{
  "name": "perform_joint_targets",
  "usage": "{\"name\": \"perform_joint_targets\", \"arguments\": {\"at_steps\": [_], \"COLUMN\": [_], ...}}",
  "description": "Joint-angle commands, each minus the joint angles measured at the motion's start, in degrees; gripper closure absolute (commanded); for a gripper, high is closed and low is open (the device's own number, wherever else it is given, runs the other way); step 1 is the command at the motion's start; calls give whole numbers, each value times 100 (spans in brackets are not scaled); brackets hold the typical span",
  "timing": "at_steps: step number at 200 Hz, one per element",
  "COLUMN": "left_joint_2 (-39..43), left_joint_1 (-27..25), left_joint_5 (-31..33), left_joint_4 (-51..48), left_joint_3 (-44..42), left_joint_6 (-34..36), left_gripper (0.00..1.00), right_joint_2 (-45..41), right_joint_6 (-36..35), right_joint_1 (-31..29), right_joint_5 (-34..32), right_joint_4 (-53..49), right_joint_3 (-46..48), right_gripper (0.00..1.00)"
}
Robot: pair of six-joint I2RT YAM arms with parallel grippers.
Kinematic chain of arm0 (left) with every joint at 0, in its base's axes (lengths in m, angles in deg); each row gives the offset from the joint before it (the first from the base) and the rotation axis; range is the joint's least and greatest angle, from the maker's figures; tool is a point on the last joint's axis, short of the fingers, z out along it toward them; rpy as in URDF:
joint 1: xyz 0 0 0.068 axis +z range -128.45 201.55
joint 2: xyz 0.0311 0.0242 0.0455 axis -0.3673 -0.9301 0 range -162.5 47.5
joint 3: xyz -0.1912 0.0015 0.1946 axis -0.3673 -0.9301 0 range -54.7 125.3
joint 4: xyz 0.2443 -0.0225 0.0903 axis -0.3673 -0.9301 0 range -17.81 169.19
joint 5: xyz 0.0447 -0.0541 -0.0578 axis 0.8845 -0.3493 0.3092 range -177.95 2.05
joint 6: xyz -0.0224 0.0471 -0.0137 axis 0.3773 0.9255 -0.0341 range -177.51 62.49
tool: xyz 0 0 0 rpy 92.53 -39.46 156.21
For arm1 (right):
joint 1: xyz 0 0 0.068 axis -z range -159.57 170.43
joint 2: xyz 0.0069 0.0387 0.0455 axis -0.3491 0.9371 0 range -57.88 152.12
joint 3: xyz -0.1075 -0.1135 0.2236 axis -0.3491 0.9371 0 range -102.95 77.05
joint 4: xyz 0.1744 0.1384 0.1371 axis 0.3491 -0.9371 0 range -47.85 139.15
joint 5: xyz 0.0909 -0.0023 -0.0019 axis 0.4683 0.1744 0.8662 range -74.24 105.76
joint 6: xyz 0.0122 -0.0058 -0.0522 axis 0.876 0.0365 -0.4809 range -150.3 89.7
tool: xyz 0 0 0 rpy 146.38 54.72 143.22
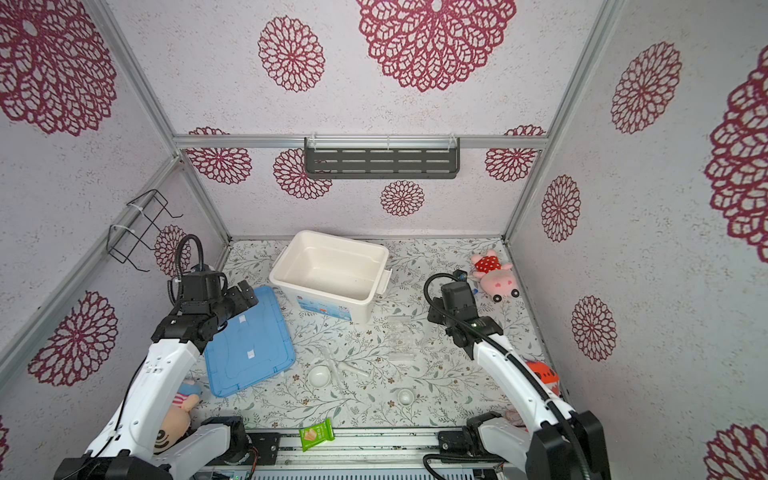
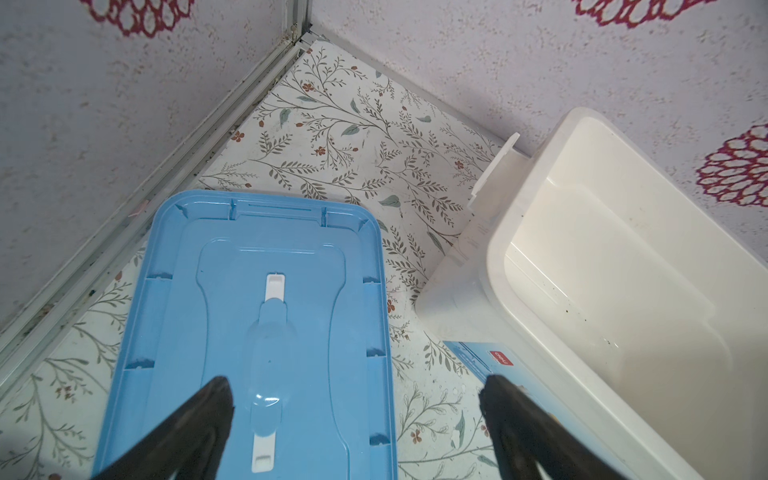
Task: Organize the chemistry lab equipment
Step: 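Lift the blue-capped test tube upright with the right gripper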
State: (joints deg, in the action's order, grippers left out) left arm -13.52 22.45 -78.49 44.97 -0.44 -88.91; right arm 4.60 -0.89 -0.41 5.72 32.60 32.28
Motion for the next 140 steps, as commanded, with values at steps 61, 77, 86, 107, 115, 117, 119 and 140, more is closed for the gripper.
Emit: {"name": "perform_joint_targets", "arguments": {"at_steps": [61,77,86,107,115,117,119,140], "left_joint_2": [-53,-19,26,148,167,168,169,216], "left_joint_1": [41,41,41,41,50,50,50,49], "left_joint_5": [-135,-102,-72,-49,-33,-25,-17,-33], "left_joint_4": [113,-62,-127,-75,-108,-133,-154,-224], "left_joint_3": [-101,-27,-27,-151,-154,-148,-141,-133], "left_joint_6": [-7,28,40,126,155,163,168,154], "left_gripper": [3,3,3,3,3,3,3,3], "right_joint_2": [-188,-89,-5,357,517,554,590,1041], "right_joint_6": [-306,-107,-74,231,382,432,467,511], "right_joint_1": [-843,-770,-751,-528,-348,-277,-203,671], "right_joint_5": [-1522,-1501,-1415,-1219,-997,-924,-869,536], "right_joint_4": [991,471,131,-1076,-1544,-1665,-1772,-2472], "right_joint_3": [-57,-109,-221,-650,-788,-818,-839,-863], "right_gripper": [84,79,74,70,66,64,63,55]}}
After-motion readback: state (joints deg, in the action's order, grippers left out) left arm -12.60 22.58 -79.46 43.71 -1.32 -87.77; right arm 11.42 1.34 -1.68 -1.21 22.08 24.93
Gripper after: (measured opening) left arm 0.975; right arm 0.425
